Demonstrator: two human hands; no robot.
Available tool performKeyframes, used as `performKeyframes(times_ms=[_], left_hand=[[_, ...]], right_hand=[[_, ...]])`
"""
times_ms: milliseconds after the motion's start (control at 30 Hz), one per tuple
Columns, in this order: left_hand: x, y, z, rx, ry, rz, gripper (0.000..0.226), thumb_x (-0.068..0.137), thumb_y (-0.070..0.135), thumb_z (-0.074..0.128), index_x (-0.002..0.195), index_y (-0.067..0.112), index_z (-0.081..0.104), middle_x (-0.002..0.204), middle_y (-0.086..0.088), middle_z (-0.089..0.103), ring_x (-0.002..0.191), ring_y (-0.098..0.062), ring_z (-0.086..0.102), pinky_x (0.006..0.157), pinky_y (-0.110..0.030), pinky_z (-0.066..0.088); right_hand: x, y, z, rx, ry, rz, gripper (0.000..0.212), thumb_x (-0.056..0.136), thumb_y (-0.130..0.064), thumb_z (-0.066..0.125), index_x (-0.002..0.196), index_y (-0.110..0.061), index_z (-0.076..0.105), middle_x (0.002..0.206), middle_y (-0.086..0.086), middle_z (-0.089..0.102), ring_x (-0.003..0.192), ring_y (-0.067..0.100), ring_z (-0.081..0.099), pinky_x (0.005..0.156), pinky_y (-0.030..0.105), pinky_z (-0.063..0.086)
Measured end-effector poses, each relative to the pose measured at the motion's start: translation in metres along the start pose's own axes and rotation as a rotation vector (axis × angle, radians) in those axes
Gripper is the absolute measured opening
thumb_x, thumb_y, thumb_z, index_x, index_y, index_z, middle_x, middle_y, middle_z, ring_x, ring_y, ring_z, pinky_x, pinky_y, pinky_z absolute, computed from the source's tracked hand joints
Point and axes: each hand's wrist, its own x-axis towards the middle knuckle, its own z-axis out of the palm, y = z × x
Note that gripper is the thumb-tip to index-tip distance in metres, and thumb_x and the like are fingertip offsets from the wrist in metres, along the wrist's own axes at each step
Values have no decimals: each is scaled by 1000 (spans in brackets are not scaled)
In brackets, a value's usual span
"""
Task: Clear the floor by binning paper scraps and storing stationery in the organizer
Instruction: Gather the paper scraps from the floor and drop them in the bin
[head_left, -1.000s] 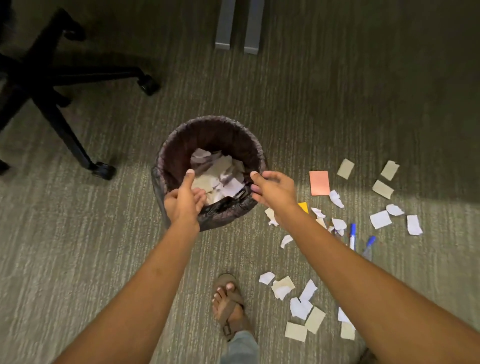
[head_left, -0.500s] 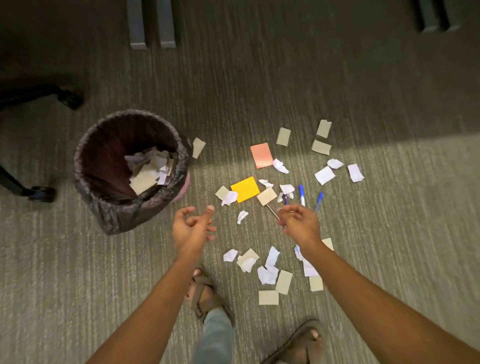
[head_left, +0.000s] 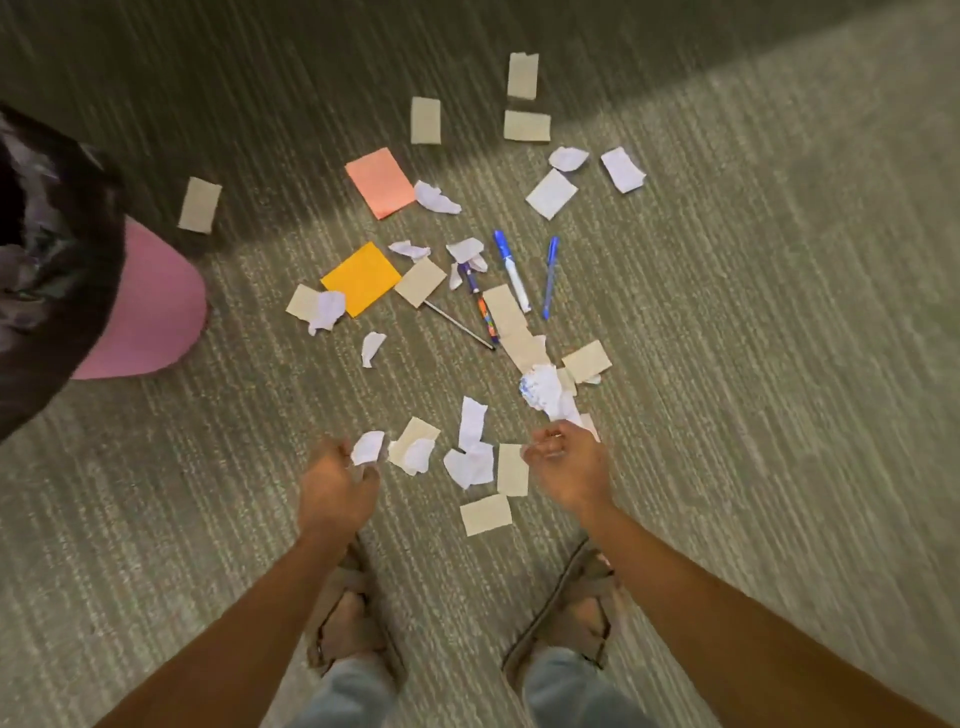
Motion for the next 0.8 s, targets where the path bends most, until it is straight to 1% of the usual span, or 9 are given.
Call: performKeyframes(times_ms=[67,167,267,333,400,567,667,733,800], left_hand=[[16,-17,17,110,7,60,37,82,20,69,111,2,55,103,-21,63,96,-40,60,78,-39,43],[38,-31,35,297,-2,192,46,82,17,68,122,3,53,114,-23,56,103,-43,57,81,-44,45],[59,-44,46,356,8,310,43,82,19,69,121,10,54,115,-19,54,99,-42,56,77,-45,47],[69,-49,51,376,17,364,40,81,20,70,117,13,54,115,-18,54,95,-41,58,74,-45,49],[75,-51,54,412,28,368,37,83,18,68,116,12,55,113,-19,57,94,-42,59,73,-46,49],[76,-49,59,344,29,394,15,87,16,65,94,3,66,82,-21,68,78,-39,63,63,-38,43],[73,-48,56,190,3,348,12,83,14,70,81,2,67,65,-13,60,65,-31,58,60,-30,36],[66,-48,51,80,-25,329,10,81,12,71,81,3,70,68,-12,64,65,-27,58,62,-30,42],[58,-43,48,9,-42,294,13,79,11,73,87,1,72,78,-12,69,70,-23,60,68,-30,47]], right_hand=[[10,29,20,-60,-8,1,21,79,-26,72,94,-31,58,85,-5,66,78,16,64,74,29,52],[29,64,51,-168,82,-90,41,72,-21,79,107,-24,60,96,3,63,85,25,64,77,40,55],[42,81,73,-409,127,-158,61,73,-29,81,128,-26,54,122,6,48,103,27,60,86,39,53],[47,88,79,-490,123,-163,67,75,-31,80,134,-28,49,128,6,41,106,27,58,87,39,52],[47,92,81,-501,141,-165,63,75,-30,80,131,-28,52,129,5,40,107,26,57,87,38,51],[52,99,82,-352,184,-214,38,76,-18,78,107,-18,56,115,5,53,101,27,58,81,38,50],[45,100,77,-84,165,-162,20,85,-11,69,100,-18,57,92,1,64,79,22,64,71,38,55],[33,98,71,75,185,-129,19,87,-9,67,98,-20,57,90,1,66,70,16,64,66,33,56],[22,94,68,202,208,-118,21,86,-7,68,97,-22,58,92,1,68,66,7,64,60,21,54]])
